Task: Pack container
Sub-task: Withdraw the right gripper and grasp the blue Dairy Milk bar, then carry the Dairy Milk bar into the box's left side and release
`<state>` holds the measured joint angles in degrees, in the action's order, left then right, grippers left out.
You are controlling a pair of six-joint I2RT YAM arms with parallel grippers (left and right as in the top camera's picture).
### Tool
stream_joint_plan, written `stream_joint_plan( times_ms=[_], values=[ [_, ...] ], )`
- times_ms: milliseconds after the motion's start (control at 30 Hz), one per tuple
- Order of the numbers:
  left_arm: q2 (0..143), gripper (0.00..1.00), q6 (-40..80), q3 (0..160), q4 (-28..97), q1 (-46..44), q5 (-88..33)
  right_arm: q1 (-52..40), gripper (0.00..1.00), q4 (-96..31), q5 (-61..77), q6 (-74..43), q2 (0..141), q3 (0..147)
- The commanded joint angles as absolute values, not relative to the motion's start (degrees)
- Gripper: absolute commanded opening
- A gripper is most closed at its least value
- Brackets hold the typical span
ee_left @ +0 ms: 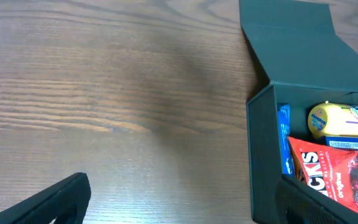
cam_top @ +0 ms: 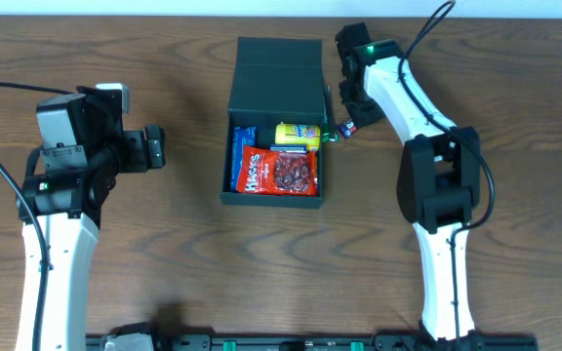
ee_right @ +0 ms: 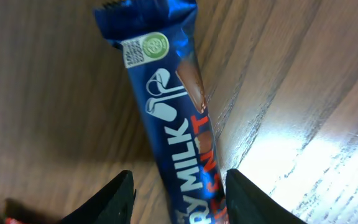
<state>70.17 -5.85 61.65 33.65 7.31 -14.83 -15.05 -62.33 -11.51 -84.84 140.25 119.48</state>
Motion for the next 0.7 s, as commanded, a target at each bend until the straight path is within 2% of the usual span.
stream_joint_plan(
  times_ms=[0,333,667],
  values=[
    [69.6,0.95,-5.6,63.3,33.9,7.5,-14.7,-14.5,0.48,-62.6,-11.7,-85.0,141.6,119.2],
    [69.6,0.95,-5.6,63.3,33.9,7.5,-14.7,-14.4,0.48,-62.5,-11.8,-84.1,142.2,119.2],
    [69.6,0.95,-5.6,63.3,33.9,7.5,-14.7,-13.6,0.4,-62.2,-9.6,-83.7,143.6,119.2]
  ],
)
